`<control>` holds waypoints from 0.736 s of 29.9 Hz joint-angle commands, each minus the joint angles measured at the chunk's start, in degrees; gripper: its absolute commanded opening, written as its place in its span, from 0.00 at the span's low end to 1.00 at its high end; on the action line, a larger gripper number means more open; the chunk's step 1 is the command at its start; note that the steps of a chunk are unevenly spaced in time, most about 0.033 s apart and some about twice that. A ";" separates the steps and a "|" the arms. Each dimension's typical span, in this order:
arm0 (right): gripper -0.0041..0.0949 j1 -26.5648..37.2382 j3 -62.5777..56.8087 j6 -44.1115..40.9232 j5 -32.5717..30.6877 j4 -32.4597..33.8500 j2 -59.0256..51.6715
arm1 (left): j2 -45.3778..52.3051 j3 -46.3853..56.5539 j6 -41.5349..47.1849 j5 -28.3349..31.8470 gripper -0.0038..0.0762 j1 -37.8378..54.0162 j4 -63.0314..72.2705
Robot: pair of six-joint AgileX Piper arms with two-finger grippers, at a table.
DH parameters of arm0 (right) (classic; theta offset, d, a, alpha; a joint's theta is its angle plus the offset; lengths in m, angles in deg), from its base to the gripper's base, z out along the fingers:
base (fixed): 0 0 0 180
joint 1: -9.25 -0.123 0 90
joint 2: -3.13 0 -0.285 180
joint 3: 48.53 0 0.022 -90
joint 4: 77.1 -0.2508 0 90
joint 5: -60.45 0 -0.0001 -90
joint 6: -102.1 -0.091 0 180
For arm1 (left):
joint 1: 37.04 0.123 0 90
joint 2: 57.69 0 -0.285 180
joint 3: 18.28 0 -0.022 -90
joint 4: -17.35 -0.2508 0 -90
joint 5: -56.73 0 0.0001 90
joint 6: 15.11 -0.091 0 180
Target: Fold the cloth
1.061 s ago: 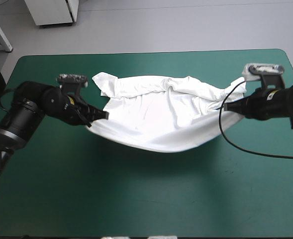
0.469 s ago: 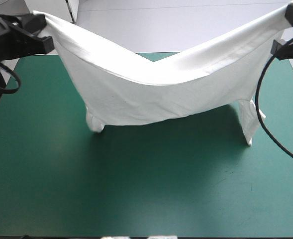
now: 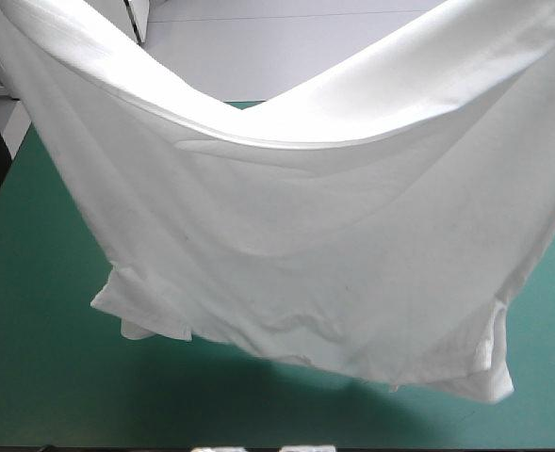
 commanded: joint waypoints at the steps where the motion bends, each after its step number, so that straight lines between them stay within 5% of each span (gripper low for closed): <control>1: 0.03 -0.04 0.58 0.44 4.02 0.24 2.04 | -0.43 -0.03 -1.03 5.71 0.04 -0.34 0.09; 8: 0.03 -0.04 0.58 0.32 3.49 0.49 12.47 | -7.21 1.36 -0.92 9.40 0.04 -0.34 -9.29; 15: 0.03 -0.04 0.58 1.21 20.48 0.48 20.66 | -15.21 1.36 -0.68 23.36 0.04 -0.34 -18.06; 22: 0.03 -0.04 0.68 6.06 24.81 0.48 22.04 | -19.33 1.03 2.16 34.72 0.04 -0.22 -18.07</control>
